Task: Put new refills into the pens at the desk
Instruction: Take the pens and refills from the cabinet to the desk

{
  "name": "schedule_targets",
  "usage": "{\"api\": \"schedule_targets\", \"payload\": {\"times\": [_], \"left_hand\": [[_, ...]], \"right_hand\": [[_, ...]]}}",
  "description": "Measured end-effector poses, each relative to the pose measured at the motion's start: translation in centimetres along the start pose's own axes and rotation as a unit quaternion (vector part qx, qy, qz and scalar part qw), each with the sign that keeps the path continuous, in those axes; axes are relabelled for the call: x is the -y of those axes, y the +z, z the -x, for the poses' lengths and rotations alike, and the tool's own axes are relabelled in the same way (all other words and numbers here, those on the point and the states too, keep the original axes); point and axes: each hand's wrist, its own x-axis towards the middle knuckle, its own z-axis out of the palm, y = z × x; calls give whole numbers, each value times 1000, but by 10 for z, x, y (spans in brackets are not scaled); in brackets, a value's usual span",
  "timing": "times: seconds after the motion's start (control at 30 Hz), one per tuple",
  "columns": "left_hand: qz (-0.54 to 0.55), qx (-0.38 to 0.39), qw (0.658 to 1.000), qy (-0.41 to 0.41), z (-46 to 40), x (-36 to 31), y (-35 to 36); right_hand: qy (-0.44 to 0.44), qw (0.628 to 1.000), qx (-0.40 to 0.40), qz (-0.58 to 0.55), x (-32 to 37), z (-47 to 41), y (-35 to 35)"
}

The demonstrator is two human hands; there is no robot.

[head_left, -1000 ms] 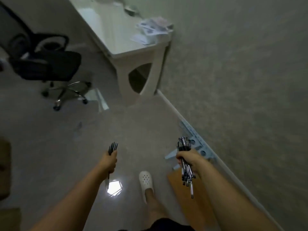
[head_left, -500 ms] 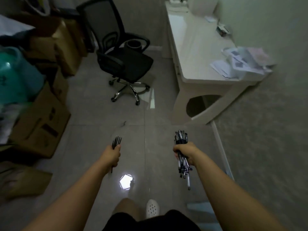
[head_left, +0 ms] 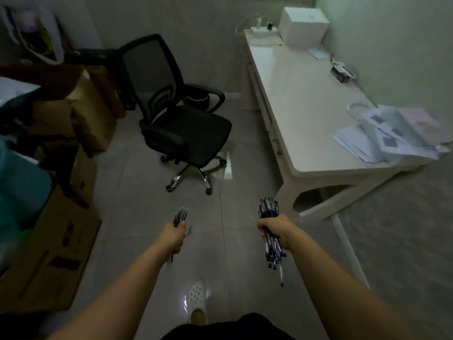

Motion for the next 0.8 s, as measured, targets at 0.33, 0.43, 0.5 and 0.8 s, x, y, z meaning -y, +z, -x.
{"api": "schedule_targets", "payload": {"times": [0.33, 0.43, 0.5, 0.8], "left_hand": [[-50, 70, 996, 2, -136, -172, 37], [-52, 77, 996, 13, -183, -225, 64], [-58, 69, 996, 20, -216, -261, 82], [-128, 44, 990, 47, -333, -409, 160]], "right_hand": [[8, 996, -57, -65, 128, -115, -28], [2, 995, -65, -71, 172, -167, -45], [-1, 996, -65, -61, 207, -202, -57], [-3, 995, -89, -34, 346, -311, -123]]}}
